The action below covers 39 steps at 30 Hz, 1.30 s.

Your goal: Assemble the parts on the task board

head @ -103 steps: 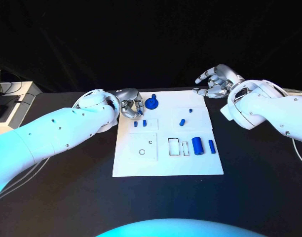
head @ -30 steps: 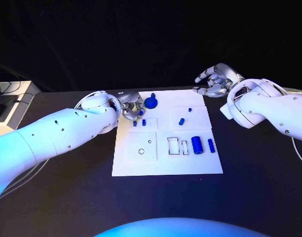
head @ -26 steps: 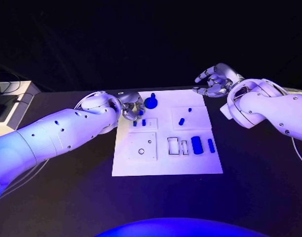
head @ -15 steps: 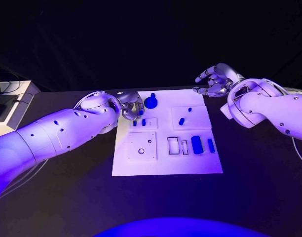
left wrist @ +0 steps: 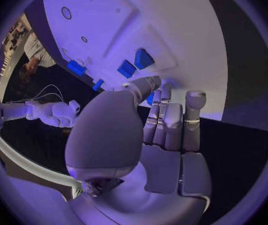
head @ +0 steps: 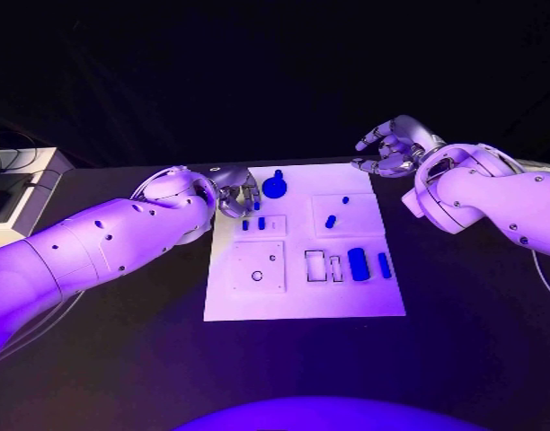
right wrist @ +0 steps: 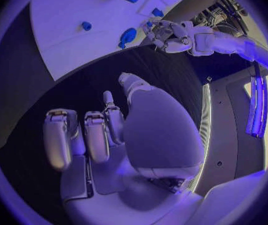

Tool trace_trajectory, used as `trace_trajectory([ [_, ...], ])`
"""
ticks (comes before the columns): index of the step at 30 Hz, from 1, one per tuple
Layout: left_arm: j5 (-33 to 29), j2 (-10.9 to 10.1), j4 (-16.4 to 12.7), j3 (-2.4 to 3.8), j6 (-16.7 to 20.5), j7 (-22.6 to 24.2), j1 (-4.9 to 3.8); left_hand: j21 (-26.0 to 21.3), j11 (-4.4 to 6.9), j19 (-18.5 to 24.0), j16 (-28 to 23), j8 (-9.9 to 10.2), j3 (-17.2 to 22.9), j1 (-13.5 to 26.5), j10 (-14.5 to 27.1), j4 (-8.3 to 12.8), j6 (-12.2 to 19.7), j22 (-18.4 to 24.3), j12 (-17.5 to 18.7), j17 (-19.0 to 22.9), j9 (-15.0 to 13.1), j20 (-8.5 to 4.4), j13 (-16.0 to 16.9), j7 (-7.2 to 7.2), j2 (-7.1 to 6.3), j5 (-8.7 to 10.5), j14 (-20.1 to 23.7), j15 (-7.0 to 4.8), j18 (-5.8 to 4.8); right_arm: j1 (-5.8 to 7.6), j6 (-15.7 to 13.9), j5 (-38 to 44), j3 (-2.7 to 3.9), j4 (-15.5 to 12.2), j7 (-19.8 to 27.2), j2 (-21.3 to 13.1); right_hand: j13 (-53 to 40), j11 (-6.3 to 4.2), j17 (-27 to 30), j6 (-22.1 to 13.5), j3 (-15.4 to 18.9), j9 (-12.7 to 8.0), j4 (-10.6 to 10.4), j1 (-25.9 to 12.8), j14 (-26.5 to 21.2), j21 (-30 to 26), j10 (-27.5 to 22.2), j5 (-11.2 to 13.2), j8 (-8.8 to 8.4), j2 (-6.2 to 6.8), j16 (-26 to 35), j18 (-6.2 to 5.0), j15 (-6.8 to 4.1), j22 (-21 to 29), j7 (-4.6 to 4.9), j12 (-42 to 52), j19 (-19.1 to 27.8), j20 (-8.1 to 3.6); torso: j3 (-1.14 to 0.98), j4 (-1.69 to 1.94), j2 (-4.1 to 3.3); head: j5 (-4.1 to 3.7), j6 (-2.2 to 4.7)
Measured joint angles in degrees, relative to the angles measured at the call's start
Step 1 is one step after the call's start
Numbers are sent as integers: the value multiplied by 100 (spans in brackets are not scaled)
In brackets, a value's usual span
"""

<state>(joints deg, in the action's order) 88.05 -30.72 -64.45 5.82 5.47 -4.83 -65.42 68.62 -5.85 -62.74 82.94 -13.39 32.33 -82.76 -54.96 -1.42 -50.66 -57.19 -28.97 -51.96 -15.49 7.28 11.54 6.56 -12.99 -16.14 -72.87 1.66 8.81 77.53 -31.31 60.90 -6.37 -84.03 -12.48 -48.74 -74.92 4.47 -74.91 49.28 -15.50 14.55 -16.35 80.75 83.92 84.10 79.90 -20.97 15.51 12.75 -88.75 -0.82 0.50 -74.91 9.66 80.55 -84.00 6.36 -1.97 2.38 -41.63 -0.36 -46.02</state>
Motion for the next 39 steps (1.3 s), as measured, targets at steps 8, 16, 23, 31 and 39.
trace_trajectory([
  [8, 1, -103, 47, 119, 73, -10, 5, -7, 2, 2, 0, 30, 1, 0, 40, 1, 50, 57, -32, 87, 11, 2, 25, -9, 0, 0, 33, 28, 0, 0, 14, 0, 0, 27, -1, -4, 0, 0, 0, 0, -6, 0, 6, 0, 0, 0, 0, 0, 0, 0, 0, 0, 0, 1, 0, -23, 0, 0, 3, 0, 0, -4, 8],
  [16, -55, -306, -25, 351, 221, 2, 6, -197, -36, 232, -85, 57, 34, 0, 201, 33, 82, 289, -94, 447, 16, 39, 75, -1, 0, 0, 283, 48, 0, -22, 86, 39, 0, 94, 5, -7, 1069, -14, 0, -44, -332, 19, 26, 95, 9, -55, -1043, 0, 92, 95, 136, 0, -55, 1, -43, -1503, -3, -46, 3, 5, 3, -13, 23],
  [23, -837, -624, -200, 542, 625, 211, 28, -858, -60, 1002, -882, 40, 136, 11, 327, 55, -128, 1039, -198, 2220, -15, 39, 85, 208, 11, 0, 1382, 55, 141, -82, 348, 314, -12, 181, 125, 6, 4134, 19, 0, 125, -1147, 22, 133, 356, 0, -481, -1926, 436, 111, 357, 300, -91, -105, -4, -118, -4971, -2, -105, 3, -4, 4, -68, 82],
  [31, -3200, -1235, -611, 640, 703, 903, 273, -2376, -103, 1184, -2236, 39, -471, 512, 380, -570, -62, 2089, -203, 2977, -28, 163, -110, 368, -136, 0, 1894, 163, 140, -169, 748, 1380, -61, 370, 335, 99, 5414, -61, 0, 287, -1248, 40, 428, 326, 0, -648, -1822, 656, 21, 386, 312, -91, -105, -3, -160, -6340, -2, -105, 5, 4, 8, -286, 155],
  [39, -5434, -1705, -1188, 690, 347, 1698, 569, -4093, -165, 936, -4115, -6, -687, 149, -65, -911, -251, 3363, 620, 3525, -99, 304, -616, 326, -48, 0, 2002, 303, 139, -284, 1052, 2501, -109, 577, 351, 280, 5882, 43, 0, 312, -983, 22, 595, 196, 7, -986, -1926, 830, -90, 392, 463, -180, -70, -2, -149, -6794, -1, -104, 9, 15, 7, -439, 214],
])
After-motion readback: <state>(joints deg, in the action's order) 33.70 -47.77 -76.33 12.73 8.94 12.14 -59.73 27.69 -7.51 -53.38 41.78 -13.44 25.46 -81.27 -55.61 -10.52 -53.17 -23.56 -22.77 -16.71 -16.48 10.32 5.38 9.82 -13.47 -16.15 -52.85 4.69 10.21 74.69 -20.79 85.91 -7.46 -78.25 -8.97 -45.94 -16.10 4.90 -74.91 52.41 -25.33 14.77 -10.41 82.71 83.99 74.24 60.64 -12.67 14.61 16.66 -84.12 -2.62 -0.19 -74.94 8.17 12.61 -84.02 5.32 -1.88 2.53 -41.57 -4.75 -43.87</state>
